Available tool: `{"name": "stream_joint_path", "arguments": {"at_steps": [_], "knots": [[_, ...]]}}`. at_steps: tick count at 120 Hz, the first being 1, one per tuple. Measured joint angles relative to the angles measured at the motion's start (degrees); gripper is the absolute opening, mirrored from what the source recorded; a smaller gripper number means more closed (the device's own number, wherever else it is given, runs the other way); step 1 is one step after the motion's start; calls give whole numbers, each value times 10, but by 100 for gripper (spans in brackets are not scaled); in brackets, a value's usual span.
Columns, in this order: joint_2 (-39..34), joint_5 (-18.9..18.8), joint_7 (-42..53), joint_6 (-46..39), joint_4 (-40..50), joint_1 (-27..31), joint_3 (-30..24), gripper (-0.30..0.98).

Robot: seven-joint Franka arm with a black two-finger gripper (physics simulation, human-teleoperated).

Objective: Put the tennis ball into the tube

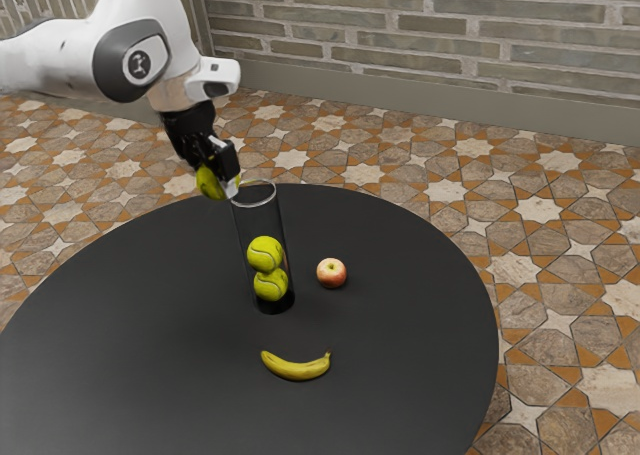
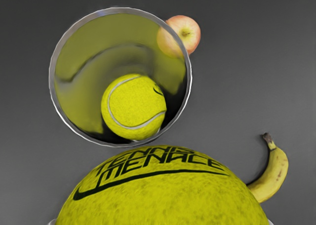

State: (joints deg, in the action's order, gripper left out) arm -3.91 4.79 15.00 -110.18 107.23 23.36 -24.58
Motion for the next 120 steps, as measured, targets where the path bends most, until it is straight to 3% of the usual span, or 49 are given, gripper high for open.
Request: {"name": "stream_joint_path", "arguments": {"at_steps": [41, 120], "knots": [[93, -20, 0, 21, -89, -20, -3, 40], [168, -51, 0, 28, -151, -27, 0, 40]]}}
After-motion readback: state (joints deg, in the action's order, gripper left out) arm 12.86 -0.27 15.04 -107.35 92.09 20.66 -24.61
